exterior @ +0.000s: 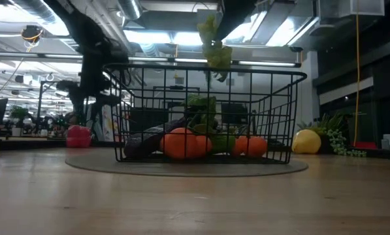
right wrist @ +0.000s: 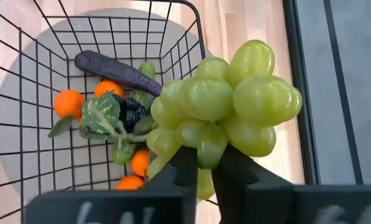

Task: Build produce basket
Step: Put the green grapes into the wire basket, then move the red bell pepper to the left of the wire basket

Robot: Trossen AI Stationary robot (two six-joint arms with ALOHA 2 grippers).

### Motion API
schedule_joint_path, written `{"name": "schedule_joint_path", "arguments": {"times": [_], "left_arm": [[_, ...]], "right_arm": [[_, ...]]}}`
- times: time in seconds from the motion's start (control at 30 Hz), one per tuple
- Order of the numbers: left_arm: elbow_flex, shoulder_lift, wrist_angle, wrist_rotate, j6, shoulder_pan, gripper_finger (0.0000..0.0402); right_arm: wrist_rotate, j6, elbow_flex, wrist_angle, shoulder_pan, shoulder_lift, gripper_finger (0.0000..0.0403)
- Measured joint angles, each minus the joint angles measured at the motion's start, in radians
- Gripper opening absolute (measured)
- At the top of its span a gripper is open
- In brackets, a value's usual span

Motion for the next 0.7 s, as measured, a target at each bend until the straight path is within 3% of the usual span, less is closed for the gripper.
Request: {"name": "schedule_joint_path", "arguments": {"times": [0.27, 0.37, 0.53, 0.7], "left_arm": [[0.0, 0.034, 0.096, 0.057, -0.006, 0.045, 0.0188], [0.0, 0.034, 0.11, 0.074, -0.006, 0.058, 0.0187], [0.0, 0.079, 0.133, 0.055, -0.034, 0.06, 0.0181], [0.003, 0.139, 0.109, 0.054, -0.127, 0.06, 0.0173]], "right_arm": [[-0.008, 0.09, 0.0, -0.005, 0.004, 0.0, 0.0164], [-0.07, 0.168, 0.0, -0.015, 0.004, 0.0, 0.0197], [-0.182, 0.214, 0.0, -0.024, 0.017, 0.0, 0.0217], [-0.204, 0.211, 0.0, -0.031, 0.05, 0.0, 0.0214]]}}
